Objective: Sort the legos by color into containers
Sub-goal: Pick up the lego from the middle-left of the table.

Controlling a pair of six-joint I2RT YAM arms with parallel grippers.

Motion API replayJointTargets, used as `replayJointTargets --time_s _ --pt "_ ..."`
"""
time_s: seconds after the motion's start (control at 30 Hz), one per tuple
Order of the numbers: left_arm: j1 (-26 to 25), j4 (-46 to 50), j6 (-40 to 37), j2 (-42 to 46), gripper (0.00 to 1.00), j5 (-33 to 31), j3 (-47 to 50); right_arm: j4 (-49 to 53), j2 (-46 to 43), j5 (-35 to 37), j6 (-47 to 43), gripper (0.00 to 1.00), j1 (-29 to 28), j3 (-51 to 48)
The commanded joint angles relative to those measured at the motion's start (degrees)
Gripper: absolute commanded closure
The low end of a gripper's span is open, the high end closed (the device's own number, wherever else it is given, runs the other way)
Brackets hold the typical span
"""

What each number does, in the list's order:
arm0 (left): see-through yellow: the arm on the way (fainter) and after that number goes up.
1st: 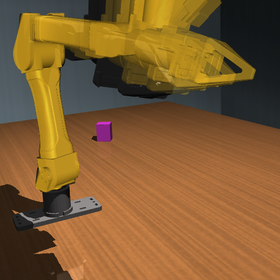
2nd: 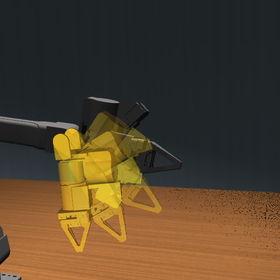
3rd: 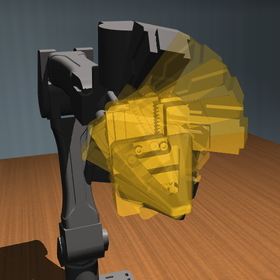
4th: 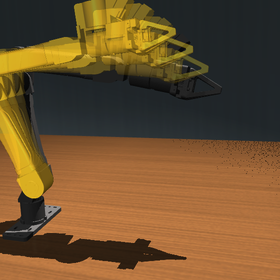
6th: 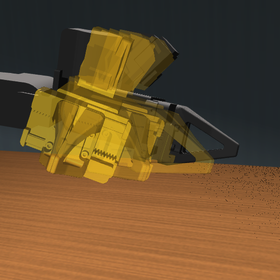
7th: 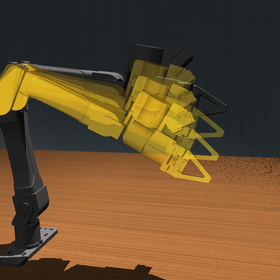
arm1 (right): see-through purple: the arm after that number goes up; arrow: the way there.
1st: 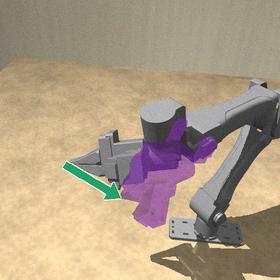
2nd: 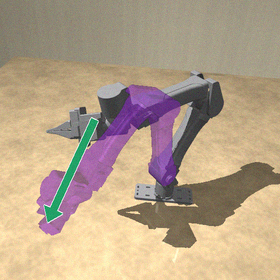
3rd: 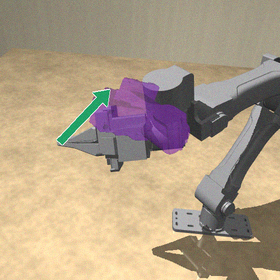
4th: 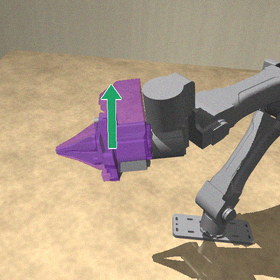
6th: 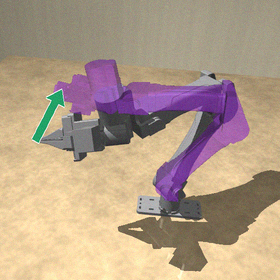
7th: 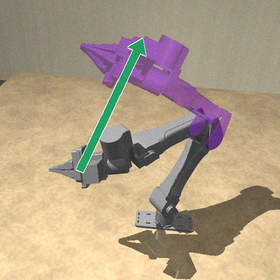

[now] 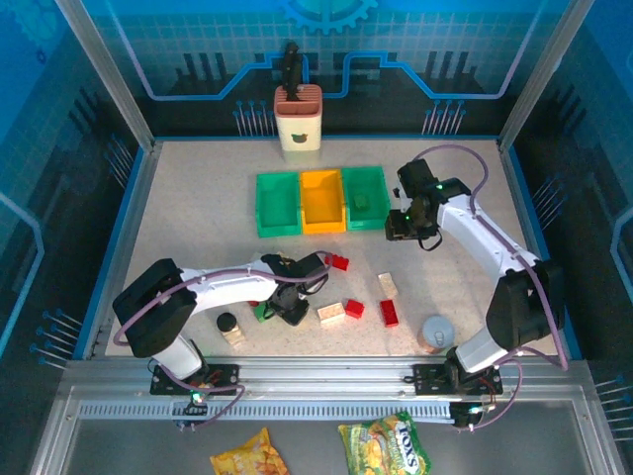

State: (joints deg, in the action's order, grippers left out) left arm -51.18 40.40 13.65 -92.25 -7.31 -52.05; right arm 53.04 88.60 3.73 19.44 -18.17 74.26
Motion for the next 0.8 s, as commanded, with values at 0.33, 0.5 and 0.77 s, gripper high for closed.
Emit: replayJointTargets --time_s 0.33,0.5,0.77 --pt "-0.33 1.53 -0.11 1.31 0.76 -2.87 -8.95 0.69 -3.76 1.27 -0.19 0.57 2.41 -3.12" --pt "0.63 1.43 -2.66 -1.56 0.76 -2.28 -14.87 1.02 -4.89 1.43 -0.19 0.57 2.98 -3.76" --pt "3.42 1.52 -6.57 -8.70 0.76 -0.70 -26.89 2.33 -7.85 2.16 -0.35 0.57 4.35 -4.82"
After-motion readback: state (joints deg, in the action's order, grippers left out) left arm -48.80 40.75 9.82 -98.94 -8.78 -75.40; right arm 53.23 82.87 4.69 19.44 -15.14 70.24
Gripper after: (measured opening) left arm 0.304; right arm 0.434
